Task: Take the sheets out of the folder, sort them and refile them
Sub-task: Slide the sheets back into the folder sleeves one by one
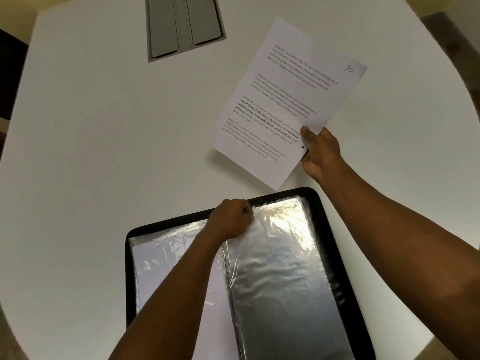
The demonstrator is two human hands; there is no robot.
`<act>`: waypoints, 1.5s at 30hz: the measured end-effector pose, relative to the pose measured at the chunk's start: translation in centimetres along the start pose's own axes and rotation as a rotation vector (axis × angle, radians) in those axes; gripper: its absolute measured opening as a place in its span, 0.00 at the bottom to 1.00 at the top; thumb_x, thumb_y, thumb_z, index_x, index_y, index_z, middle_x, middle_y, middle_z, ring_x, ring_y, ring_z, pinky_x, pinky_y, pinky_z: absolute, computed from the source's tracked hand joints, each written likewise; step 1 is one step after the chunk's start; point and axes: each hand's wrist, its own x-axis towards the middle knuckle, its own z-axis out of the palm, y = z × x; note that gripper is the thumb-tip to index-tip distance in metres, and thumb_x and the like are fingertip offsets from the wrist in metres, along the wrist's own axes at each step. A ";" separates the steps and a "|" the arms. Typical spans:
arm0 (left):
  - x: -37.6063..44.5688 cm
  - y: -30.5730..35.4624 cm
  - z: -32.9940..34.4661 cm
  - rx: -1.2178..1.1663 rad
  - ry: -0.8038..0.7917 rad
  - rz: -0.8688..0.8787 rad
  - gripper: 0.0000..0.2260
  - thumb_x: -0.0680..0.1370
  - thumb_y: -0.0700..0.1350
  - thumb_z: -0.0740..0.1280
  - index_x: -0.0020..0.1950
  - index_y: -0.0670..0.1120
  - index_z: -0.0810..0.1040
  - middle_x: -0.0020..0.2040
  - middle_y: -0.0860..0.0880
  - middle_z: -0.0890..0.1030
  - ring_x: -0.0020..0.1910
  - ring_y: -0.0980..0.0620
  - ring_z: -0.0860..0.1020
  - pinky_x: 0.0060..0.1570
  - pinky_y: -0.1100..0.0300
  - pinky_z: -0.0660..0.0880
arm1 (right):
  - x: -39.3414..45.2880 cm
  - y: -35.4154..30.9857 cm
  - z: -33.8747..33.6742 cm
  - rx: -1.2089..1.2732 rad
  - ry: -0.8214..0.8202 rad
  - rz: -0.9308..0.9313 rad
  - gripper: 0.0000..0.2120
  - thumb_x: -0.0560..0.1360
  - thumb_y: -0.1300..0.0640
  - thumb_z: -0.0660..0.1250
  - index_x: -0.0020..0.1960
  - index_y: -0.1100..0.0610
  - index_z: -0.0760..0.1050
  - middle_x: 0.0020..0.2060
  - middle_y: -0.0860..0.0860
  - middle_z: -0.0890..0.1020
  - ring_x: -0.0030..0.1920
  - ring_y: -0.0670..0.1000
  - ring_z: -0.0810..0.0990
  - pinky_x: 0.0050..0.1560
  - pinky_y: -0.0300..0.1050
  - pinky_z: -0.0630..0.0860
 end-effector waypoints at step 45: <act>-1.1 0.1 1.6 0.045 0.141 0.240 0.06 0.76 0.44 0.68 0.48 0.44 0.82 0.52 0.50 0.76 0.50 0.54 0.71 0.49 0.60 0.71 | 0.2 0.7 -0.4 -0.044 0.032 -0.015 0.08 0.76 0.65 0.69 0.52 0.55 0.79 0.57 0.57 0.82 0.57 0.57 0.82 0.57 0.55 0.79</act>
